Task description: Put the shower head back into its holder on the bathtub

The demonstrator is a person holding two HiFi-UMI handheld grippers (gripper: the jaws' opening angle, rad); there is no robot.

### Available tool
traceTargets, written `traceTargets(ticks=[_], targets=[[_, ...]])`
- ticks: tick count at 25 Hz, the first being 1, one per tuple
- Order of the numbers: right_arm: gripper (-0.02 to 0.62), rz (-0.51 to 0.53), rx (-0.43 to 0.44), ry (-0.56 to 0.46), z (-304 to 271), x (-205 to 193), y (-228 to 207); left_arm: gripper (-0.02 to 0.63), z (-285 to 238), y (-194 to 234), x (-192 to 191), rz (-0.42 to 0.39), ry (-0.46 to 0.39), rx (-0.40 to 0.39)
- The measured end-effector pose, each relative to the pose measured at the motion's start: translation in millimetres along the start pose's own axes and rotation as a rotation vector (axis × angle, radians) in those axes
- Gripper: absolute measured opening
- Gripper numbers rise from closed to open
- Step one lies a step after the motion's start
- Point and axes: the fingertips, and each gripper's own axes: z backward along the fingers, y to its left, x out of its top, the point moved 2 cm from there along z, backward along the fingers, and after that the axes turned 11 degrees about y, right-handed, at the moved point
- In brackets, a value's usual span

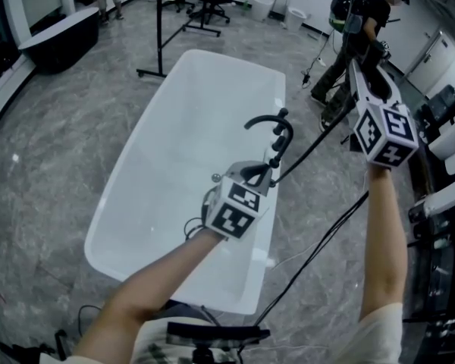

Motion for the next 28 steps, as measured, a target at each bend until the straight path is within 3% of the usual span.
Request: traceTargets(ticks=[12, 28], targets=[[0.135, -0.018, 0.02, 0.06, -6, -46, 12, 0.006, -8, 5, -11, 0.034, 0.02, 0.004], [0.135, -0.153, 0.036, 0.159, -9, -128, 16, 0.008, -28, 7, -22, 0.04, 0.057, -0.006]])
